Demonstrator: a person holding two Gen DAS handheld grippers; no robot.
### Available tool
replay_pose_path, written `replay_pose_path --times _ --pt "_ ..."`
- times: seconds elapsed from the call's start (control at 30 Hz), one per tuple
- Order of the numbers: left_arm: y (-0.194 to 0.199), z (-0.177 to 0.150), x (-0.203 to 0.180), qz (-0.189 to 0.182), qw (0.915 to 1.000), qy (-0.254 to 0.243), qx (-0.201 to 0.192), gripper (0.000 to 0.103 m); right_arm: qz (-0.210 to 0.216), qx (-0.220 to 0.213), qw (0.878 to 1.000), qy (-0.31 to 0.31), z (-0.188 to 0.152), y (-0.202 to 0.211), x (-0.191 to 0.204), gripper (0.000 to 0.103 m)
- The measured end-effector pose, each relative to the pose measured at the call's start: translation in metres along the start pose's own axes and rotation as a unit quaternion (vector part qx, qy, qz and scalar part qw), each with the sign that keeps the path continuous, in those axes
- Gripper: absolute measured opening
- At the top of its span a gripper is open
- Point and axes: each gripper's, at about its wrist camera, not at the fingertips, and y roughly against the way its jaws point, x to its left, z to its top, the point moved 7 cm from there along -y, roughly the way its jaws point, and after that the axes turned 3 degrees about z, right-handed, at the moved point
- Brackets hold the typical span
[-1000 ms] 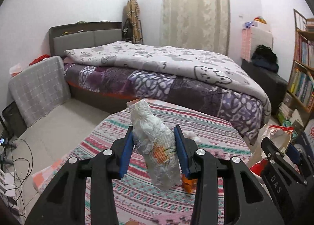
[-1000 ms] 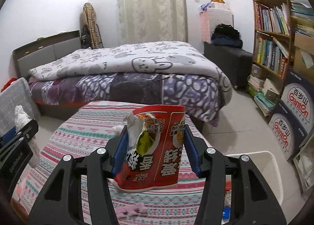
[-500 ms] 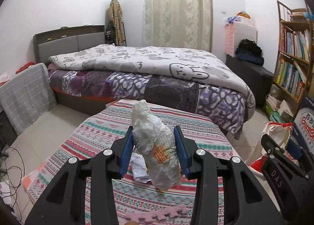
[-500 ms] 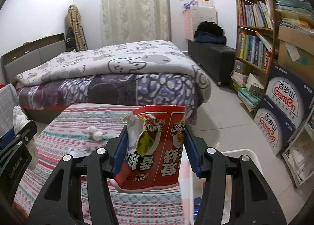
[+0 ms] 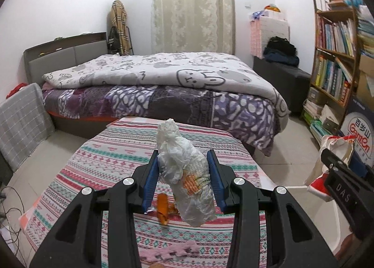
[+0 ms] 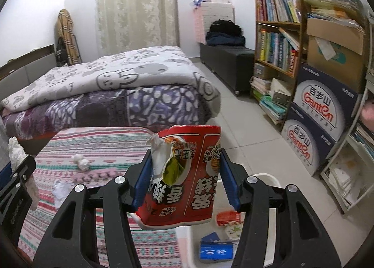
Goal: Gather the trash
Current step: 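Carry both bags over the white bin and open both tools to drop them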
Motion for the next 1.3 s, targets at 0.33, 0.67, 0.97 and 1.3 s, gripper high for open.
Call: replay_pose_path --times 0.33,0.67,0.97,1.3 --pt "0.002 -0.008 -0.055 -0.046 0.9985 -0.027 0.007 0.041 -0.041 0.008 0.999 -0.033 0.002 -0.004 -0.059 0.052" --pt "0.003 -0.025 -0.122 -0.116 0.9909 -0.056 0.037 0.041 -0.076 0.014 0.993 -0.089 0.009 -0.001 -0.122 0.055" --pt "0.010 -0.041 -0.180 -0.171 0.9798 -0.086 0.058 0.041 -0.106 0.006 0.984 -0.145 0.015 0.007 -0.175 0.074" --pt "0.013 -0.057 -0.226 -0.228 0.9652 -0.088 0.092 0.041 -0.119 0.008 0.974 -0.192 0.013 0.011 -0.216 0.077"
